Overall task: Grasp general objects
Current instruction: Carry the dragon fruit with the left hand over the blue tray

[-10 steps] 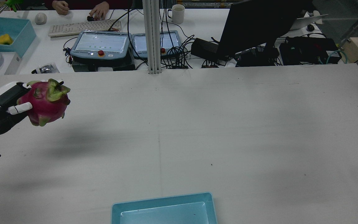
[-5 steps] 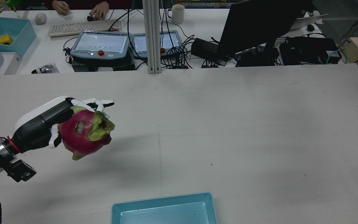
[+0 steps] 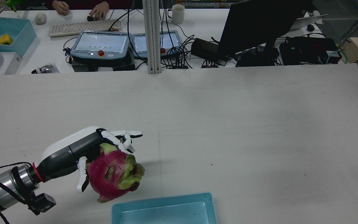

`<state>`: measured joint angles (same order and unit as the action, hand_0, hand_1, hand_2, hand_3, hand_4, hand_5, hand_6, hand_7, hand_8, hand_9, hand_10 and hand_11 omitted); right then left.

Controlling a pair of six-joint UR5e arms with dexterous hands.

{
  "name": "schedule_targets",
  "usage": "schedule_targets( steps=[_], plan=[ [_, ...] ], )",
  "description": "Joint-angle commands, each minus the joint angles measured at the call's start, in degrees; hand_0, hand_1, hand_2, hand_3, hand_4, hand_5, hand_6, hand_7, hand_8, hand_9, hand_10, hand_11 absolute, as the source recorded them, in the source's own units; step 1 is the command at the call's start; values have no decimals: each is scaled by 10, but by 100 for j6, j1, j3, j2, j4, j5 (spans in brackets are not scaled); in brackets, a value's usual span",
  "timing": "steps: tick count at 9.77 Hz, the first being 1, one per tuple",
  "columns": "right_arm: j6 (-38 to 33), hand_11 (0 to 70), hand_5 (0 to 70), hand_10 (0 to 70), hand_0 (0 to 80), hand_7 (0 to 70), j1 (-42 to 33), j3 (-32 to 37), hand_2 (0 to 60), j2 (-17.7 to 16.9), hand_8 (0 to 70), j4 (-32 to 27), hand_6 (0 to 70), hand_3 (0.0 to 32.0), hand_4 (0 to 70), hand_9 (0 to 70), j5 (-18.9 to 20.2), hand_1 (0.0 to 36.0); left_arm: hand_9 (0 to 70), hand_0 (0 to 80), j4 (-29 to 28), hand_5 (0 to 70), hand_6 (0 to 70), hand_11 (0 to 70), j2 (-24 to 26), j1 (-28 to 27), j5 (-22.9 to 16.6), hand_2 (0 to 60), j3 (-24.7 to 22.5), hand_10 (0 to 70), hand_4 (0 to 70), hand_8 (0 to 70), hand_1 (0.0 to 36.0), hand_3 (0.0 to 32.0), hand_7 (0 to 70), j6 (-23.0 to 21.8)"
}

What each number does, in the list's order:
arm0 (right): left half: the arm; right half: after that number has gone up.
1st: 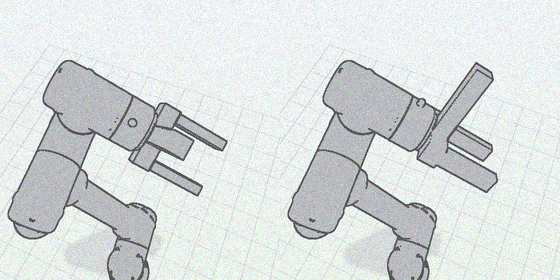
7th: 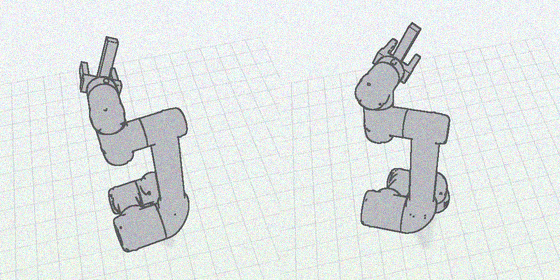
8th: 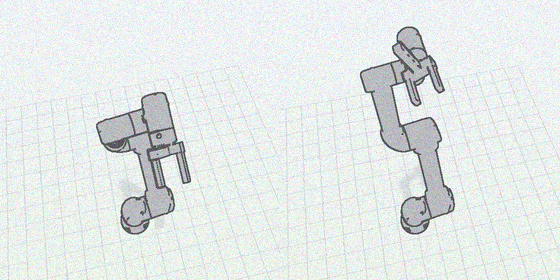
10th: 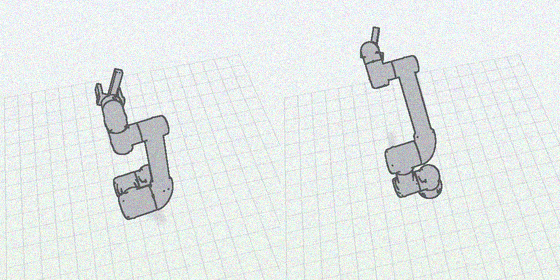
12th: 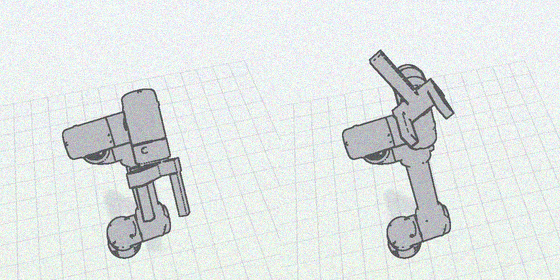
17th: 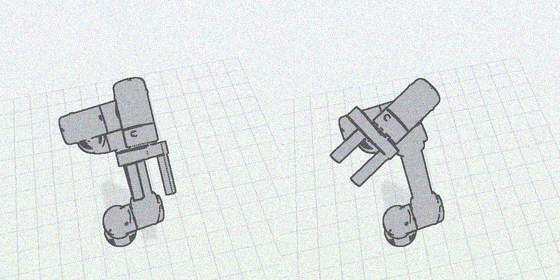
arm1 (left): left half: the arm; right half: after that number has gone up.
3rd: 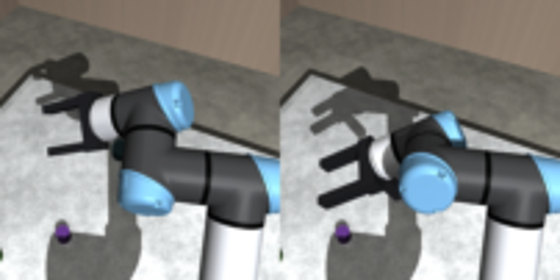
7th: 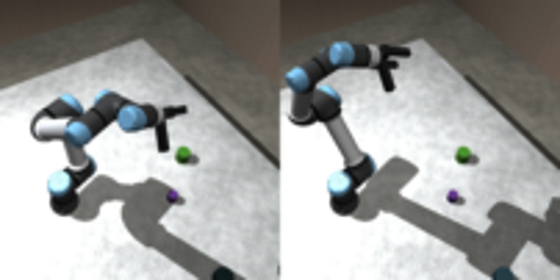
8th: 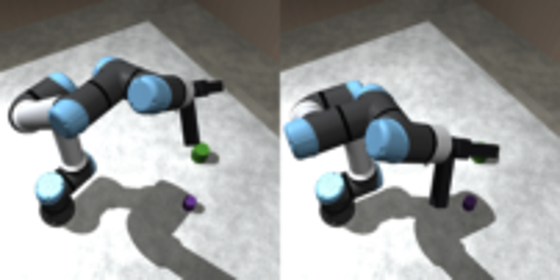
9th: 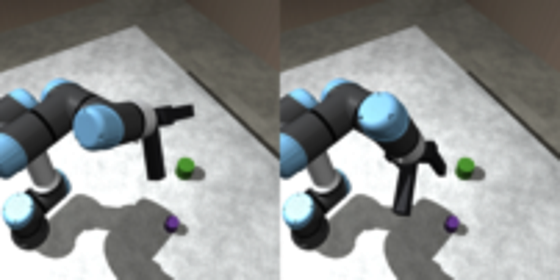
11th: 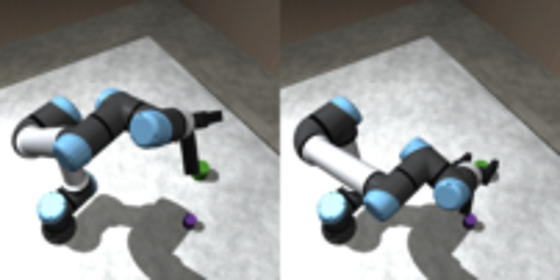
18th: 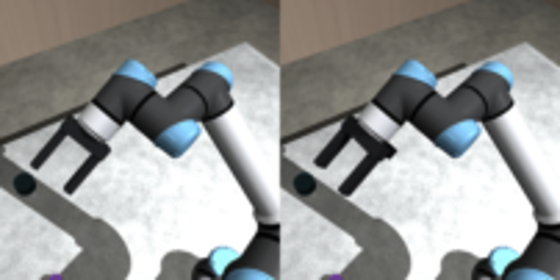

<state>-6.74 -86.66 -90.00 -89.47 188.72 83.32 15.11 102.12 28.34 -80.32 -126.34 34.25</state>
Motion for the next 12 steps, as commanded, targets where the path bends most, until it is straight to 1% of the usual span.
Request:
schedule_targets(
  steps=[1,2,3,4,5,7,8,9,12],
  plan=[
    [-3,0,0,0,0,0,0,0,0,0,0,-2,0,0,0,0,0,0,124,586,640,537,238,354,666,-407,69,0,-57,244,700,129,94,0,690,240],
    [-3,0,0,0,0,0,0,0,0,0,0,7,0,0,0,0,0,0,124,584,791,535,239,354,834,-556,252,0,-49,244,700,129,95,0,690,249],
    [-3,0,0,0,0,0,0,0,0,0,0,-2,0,0,0,0,0,0,123,578,940,526,239,353,975,-662,341,0,-31,244,700,126,93,0,689,249],
    [-3,0,0,0,0,0,0,0,0,0,0,-2,0,0,0,0,0,0,123,578,985,531,240,350,1107,-689,351,0,56,242,700,125,89,0,688,249],
    [-3,0,0,0,0,0,0,0,0,0,0,-2,0,0,0,0,0,0,121,573,994,518,228,343,1222,-750,386,0,161,237,700,119,90,0,676,249],
    [-3,0,0,0,0,0,0,0,0,0,0,-2,0,0,0,0,0,0,118,563,1187,506,220,339,1433,-1188,815,0,250,234,700,113,90,0,660,258],
    [-3,0,0,0,0,0,0,0,0,0,0,-2,0,0,0,0,0,0,117,558,1188,495,218,336,1538,-1233,851,0,424,232,700,110,93,0,659,258],
    [6,0,0,0,0,0,0,0,0,0,0,7,0,0,0,0,0,0,118,562,1196,491,216,330,1574,-1234,852,0,452,228,700,106,97,0,662,258],
    [6,0,0,0,0,0,0,-9,0,0,0,-2,0,0,0,0,0,0,114,553,1196,457,193,323,1592,-1260,852,0,453,222,700,93,101,0,642,258]
  ],
)
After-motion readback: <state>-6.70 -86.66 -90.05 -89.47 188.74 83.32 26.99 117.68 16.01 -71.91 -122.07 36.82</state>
